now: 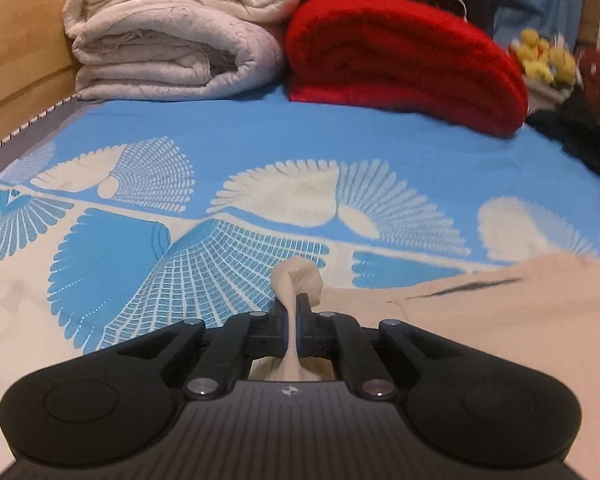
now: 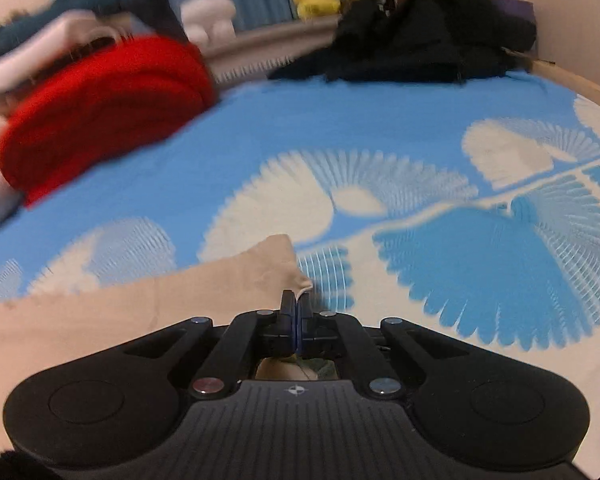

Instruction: Fold large clothes

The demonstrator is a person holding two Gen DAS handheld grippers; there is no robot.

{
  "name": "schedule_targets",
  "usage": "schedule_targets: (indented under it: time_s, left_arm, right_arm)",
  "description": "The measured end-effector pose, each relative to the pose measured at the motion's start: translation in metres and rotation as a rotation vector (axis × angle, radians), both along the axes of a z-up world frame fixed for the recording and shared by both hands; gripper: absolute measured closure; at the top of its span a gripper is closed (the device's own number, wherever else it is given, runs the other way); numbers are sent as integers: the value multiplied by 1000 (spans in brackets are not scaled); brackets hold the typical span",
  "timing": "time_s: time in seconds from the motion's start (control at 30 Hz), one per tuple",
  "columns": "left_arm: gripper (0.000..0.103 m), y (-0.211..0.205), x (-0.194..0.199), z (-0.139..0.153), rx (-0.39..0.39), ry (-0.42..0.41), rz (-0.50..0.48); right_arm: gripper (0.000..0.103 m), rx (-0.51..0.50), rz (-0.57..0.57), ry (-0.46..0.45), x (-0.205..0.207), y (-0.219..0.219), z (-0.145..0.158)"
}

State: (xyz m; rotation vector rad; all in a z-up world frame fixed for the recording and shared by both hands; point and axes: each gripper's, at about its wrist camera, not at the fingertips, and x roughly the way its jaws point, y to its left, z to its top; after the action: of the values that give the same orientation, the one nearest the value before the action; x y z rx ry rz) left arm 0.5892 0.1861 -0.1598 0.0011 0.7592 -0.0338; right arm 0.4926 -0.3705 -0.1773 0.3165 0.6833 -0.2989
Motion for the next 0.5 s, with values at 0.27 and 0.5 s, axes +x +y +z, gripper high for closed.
schedule_targets:
  time_s: [0.27, 0.5]
  left_arm:
    - [84, 10, 16, -14, 16, 3, 52]
    - [19, 26, -12, 45, 2, -49, 99]
  right_arm:
    - [103, -44, 39, -26, 23, 6, 3]
    - [55, 43, -2, -112, -27, -14, 31]
